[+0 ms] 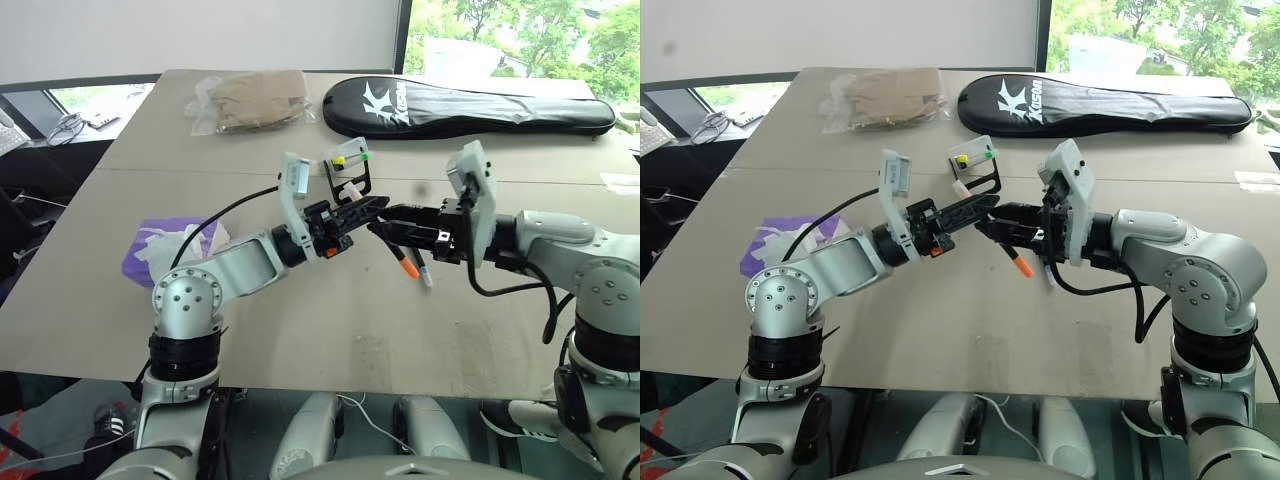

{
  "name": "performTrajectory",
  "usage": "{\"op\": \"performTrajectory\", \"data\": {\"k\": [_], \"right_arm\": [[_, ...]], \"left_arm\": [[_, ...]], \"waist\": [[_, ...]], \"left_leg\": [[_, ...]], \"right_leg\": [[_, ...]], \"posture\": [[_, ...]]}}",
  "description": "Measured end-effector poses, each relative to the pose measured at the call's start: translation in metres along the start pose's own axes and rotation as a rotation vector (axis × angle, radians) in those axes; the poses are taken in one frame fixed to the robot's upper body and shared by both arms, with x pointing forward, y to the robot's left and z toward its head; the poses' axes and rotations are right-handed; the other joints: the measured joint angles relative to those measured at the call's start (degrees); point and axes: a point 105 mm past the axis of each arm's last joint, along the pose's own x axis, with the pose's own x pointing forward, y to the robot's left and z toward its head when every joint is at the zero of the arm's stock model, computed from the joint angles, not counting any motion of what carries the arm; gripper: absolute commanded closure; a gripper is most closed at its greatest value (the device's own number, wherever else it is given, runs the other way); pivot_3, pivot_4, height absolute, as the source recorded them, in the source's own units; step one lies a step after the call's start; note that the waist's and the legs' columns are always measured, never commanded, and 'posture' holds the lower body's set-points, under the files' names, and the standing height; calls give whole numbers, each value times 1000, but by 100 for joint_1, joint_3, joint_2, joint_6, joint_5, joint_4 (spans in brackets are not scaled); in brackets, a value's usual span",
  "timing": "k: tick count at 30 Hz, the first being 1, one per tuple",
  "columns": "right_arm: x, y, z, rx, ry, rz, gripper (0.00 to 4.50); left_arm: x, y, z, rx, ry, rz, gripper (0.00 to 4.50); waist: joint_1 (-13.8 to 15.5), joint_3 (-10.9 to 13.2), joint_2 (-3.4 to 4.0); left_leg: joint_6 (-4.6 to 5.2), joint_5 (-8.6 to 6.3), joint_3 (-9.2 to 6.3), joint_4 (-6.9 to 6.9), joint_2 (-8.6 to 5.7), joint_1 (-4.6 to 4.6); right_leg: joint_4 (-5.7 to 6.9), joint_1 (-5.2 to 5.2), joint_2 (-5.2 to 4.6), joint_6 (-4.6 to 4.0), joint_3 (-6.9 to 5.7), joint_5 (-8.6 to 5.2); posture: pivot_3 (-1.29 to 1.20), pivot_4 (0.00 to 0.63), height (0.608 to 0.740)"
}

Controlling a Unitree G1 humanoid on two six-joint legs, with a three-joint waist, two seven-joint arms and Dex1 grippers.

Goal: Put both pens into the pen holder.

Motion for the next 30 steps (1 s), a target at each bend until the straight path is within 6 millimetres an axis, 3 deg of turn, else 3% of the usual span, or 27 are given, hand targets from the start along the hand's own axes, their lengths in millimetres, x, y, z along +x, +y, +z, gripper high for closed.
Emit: {"op": "performTrajectory", "data": {"k": [2, 4, 8, 11, 14, 18, 22, 30], "right_arm": [[-14, -6, -2, -43, 12, -41, 665], [-24, -12, -5, -85, 32, -87, 47], [-42, -19, -19, -160, 81, -147, 47], [-49, -24, -26, -179, 97, -189, 47], [-51, -27, -29, -212, 102, -214, 47], [-50, -29, -35, -232, 103, -228, 47], [-51, -30, -37, -240, 96, -233, 47], [-53, -27, -39, -261, 102, -254, 47]], "left_arm": [[-8, 6, 19, 57, -56, 50, 4500], [-13, 5, 40, 115, -124, 76, 4500], [-15, -11, 93, 431, -244, 144, 4500], [-8, -28, 114, 785, -256, 189, 4500], [5, -34, 106, 1034, -219, 175, 4500], [23, -1, 87, 1350, -93, 247, 4500], [37, 23, 65, 1501, 1, 225, 4500], [54, 33, 54, 1607, 22, 145, 4500]], "waist": [[24, 0, -1], [38, 1, -1], [36, 1, -6], [6, 2, -7], [10, 1, -7], [27, 2, -7], [29, 5, -13], [25, 6, -14]], "left_leg": [[0, 0, -1, 4, -1, 0], [0, 0, -1, 5, -2, -1], [0, 0, 8, 4, -3, -1], [0, 0, 23, -2, -2, 5], [0, 0, 20, -3, 0, 6], [0, 0, 17, -3, 0, 5], [1, 0, 15, -2, -1, -3], [1, 0, 11, -1, -1, -4]], "right_leg": [[4, 1, -1, 0, -2, 0], [6, 1, -2, 0, -4, 0], [5, 2, 0, 1, -6, 0], [5, 1, 1, 1, 6, 0], [5, 0, 2, 1, 4, 0], [5, 1, 2, 1, 3, 0], [0, -3, -1, 1, 2, 0], [1, -3, 0, 2, -3, 0]], "posture": [[0, 150, 740], [0, 150, 740], [0, 150, 740], [0, 150, 740], [0, 150, 740], [0, 150, 740], [0, 150, 740], [0, 150, 740]]}}
